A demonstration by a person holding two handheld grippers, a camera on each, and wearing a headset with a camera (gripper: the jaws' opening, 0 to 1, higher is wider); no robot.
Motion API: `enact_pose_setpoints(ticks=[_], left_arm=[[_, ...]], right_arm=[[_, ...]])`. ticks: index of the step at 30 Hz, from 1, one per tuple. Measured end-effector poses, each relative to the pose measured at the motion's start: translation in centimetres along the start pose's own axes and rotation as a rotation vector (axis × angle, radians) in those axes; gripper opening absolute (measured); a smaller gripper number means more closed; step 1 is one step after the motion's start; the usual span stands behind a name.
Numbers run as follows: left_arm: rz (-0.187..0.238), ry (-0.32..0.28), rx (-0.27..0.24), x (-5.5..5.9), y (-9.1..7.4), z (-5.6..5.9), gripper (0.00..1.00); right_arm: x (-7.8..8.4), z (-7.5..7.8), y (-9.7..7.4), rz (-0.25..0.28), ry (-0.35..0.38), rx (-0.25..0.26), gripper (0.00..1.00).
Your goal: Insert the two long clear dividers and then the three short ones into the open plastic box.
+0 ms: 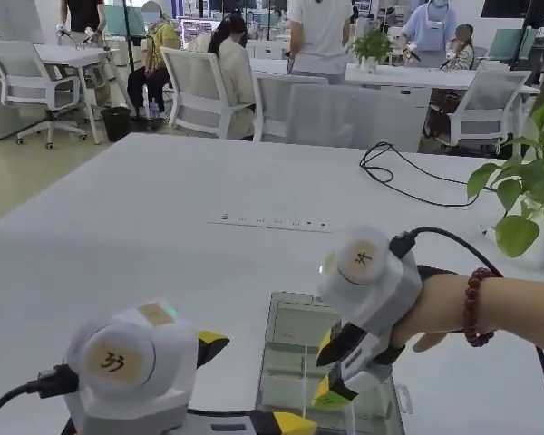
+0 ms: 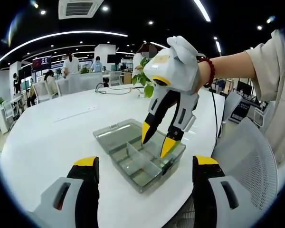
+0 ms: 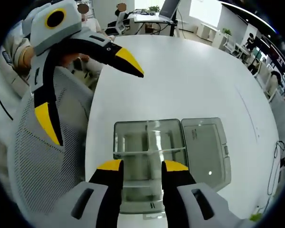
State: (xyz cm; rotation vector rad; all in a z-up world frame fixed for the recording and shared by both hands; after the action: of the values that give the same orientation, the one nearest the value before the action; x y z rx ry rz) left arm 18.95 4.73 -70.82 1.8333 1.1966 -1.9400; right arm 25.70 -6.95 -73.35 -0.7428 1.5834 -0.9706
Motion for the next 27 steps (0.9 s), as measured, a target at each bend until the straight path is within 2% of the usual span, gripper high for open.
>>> enact_pose_setpoints(ticks=[4, 10, 20, 27], left_arm=[[-0.004, -0.003, -0.001, 0.2, -0.1, 0.1, 0.82], [-0.009, -0.002, 0.003, 0.4, 0.0, 0.3, 0.82], [-0.012, 0.006, -0.005, 0.4, 0.1, 0.2, 0.81], [-0.016, 0.008, -0.008, 0.4, 0.1, 0.2, 0.8]], right_arm=[[1.2, -0.1, -0.9, 0.011, 0.0, 0.007, 0.35], [3.2, 0.0, -1.8, -0.004, 0.005, 0.017, 0.36], [6.4, 0.4, -3.1, -0.005, 0.043, 0.028, 0.38], [9.2, 1.2, -3.8, -0.034, 0.052, 0.052, 0.4]])
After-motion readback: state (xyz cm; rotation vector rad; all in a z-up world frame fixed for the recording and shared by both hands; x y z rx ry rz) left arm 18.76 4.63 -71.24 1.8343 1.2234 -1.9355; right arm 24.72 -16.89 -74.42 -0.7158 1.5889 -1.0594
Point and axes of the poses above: the centre of the closed fingertips' face, and the gripper's own axes: y roughly forward along the fingers, z roughly to its right, x roughly out of its underside, the point moved 6 cm from there along -y, roughly backward along the fingers, and after that the axes turned 11 degrees about y, right-handed, at the moved point
